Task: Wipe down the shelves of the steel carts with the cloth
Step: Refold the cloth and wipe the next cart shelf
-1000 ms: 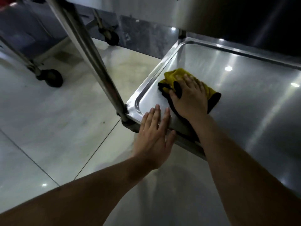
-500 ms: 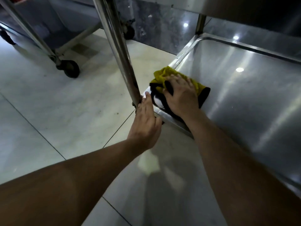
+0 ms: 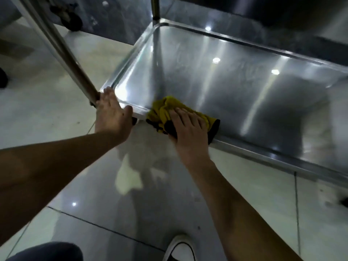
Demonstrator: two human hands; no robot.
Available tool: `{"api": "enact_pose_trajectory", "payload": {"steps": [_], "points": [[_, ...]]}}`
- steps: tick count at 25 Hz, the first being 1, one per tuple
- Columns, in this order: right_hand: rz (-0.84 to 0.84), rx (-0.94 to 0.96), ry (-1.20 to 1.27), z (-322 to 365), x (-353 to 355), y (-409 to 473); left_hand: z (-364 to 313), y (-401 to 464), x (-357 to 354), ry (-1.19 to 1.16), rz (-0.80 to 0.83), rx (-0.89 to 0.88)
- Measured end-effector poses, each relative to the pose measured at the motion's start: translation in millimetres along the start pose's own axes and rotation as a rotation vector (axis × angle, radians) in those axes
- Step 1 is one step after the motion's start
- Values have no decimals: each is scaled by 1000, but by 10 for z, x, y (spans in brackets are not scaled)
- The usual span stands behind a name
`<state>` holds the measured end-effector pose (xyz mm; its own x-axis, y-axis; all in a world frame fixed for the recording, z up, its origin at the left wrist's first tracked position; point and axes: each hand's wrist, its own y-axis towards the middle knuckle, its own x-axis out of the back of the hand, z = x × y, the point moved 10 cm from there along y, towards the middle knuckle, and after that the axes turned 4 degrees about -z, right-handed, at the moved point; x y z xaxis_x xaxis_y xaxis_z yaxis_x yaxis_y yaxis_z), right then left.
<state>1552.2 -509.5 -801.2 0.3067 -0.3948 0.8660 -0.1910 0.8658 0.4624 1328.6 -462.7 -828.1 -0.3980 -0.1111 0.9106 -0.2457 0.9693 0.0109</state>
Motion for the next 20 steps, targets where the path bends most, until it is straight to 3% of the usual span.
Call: {"api": "enact_pose_trajectory", "payload": {"steps": [3, 5, 8, 12, 20], "points": [[-43, -92, -49, -617, 340, -470, -266, -162, -42, 195, -24, -99], [14, -122, -2, -760, 370, -570, -927, -481, -167, 91, -47, -357], [68, -154, 130, -871, 396, -606, -2105, -1165, -569, -106, 63, -726], [-11, -215, 117, -1396, 695, -948, -2651, -1561, -898, -213, 108, -753], [0, -375, 1, -2622, 1338, -1780, -2585, -1770, -1236, 98, 26, -930]]}}
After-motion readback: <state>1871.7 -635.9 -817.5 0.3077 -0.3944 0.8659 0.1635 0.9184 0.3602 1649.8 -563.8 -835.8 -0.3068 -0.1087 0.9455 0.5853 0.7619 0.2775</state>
